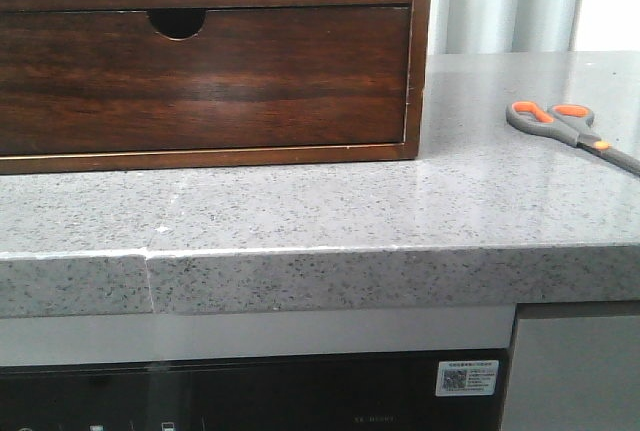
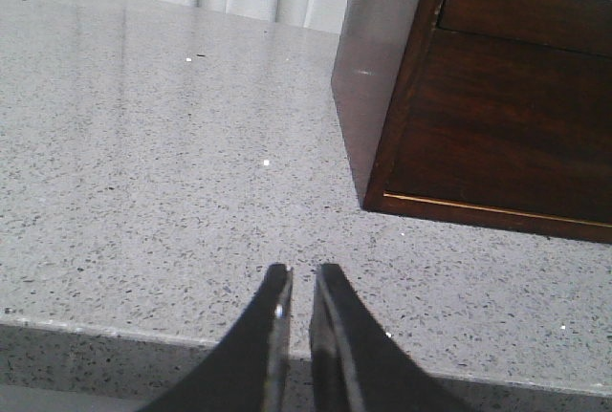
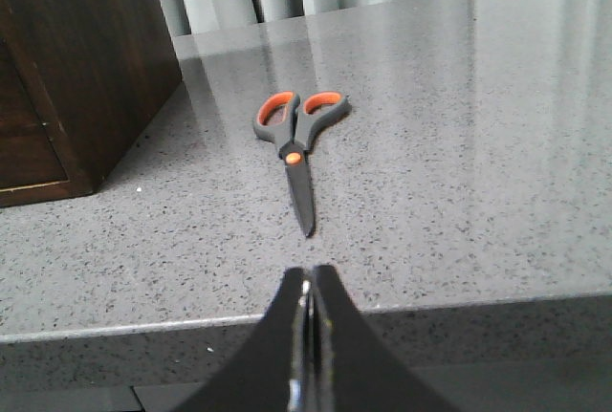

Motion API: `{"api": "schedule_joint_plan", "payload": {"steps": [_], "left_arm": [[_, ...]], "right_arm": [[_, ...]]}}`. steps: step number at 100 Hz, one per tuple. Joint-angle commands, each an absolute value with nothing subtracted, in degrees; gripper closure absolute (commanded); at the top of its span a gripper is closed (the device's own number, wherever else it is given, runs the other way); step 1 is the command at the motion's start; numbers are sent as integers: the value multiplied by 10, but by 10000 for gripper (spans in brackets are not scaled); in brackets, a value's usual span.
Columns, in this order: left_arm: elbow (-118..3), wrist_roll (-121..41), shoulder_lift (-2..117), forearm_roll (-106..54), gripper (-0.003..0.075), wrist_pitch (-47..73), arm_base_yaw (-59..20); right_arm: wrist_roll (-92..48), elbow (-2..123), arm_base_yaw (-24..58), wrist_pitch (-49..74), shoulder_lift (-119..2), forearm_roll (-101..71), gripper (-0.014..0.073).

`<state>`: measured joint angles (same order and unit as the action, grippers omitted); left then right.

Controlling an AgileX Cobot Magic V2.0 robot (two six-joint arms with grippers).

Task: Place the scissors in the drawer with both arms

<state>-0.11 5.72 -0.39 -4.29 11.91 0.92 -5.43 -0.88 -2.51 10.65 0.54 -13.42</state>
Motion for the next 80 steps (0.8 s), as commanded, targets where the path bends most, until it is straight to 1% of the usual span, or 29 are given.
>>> {"api": "schedule_joint_plan", "payload": {"steps": [1, 65, 72, 80], "left_arm": [[-20, 58, -9, -43, 717, 71, 9], [-19, 58, -9, -43, 717, 65, 9], [-19, 58, -9, -43, 717, 65, 9], [-19, 58, -9, -43, 717, 65, 9]], "right_arm": [[-55, 8, -29, 67, 12, -136, 718], [-55, 8, -29, 74, 12, -135, 718], [-56, 4, -29, 49, 12, -108, 718], [-56, -10, -29, -28, 12, -99, 718]]}}
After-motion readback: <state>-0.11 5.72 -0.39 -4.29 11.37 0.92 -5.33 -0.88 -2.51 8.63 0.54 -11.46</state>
